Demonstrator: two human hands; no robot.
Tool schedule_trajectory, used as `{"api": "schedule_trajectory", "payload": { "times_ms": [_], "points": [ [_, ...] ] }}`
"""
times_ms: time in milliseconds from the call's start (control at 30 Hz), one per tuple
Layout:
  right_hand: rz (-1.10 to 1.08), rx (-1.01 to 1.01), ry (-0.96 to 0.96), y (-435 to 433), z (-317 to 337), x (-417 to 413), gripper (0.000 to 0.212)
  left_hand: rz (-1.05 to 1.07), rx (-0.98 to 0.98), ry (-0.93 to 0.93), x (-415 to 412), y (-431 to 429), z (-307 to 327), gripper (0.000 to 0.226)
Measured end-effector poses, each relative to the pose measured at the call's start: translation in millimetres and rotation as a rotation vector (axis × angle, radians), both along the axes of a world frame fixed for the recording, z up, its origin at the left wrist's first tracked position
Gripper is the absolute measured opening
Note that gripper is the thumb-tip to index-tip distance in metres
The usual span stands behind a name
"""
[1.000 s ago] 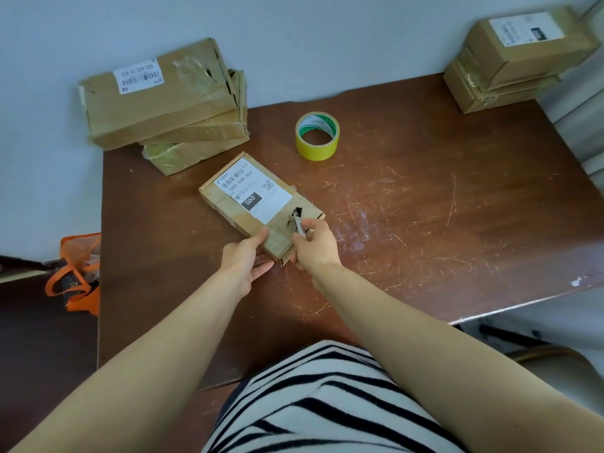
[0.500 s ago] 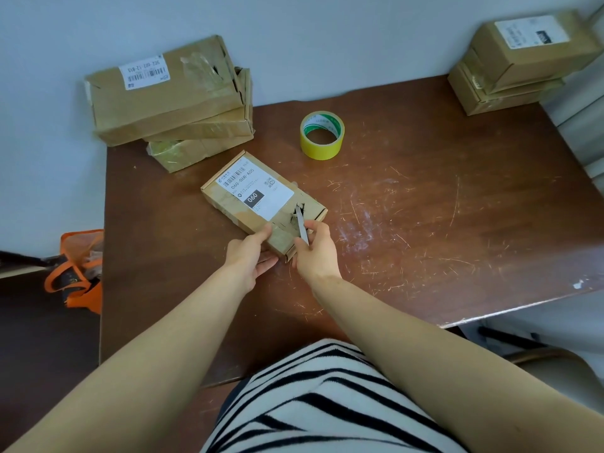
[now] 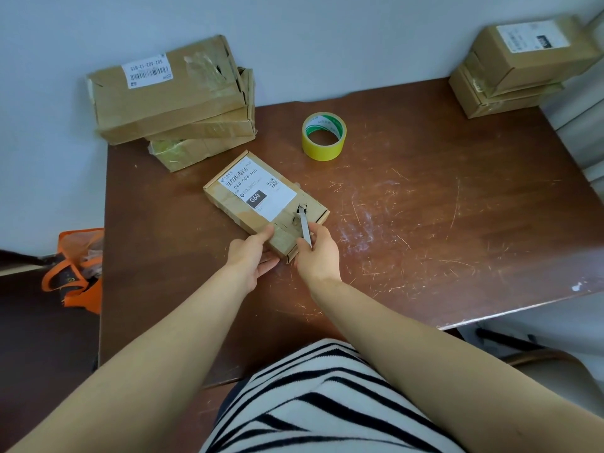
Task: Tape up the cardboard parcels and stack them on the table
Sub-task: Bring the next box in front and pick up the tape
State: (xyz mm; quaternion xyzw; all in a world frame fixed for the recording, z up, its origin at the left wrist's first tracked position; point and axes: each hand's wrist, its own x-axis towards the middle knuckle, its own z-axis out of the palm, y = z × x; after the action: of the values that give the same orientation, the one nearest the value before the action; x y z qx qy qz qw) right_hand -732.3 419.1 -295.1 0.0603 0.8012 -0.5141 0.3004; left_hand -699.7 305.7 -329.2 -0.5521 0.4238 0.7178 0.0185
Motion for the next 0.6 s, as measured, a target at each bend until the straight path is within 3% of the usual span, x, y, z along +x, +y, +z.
{"api": "schedule_trajectory", "payload": {
  "times_ms": [233,600],
  "points": [
    [0.078,0.108,0.12,0,5,4,0.037,-0.02,-0.001,-0.013,0,0,0,0.049],
    [0.412,0.55,0.343,15,12,-15,0.051,0.002,0.017,-0.011,-2,-1,-1,0.048]
  ]
}}
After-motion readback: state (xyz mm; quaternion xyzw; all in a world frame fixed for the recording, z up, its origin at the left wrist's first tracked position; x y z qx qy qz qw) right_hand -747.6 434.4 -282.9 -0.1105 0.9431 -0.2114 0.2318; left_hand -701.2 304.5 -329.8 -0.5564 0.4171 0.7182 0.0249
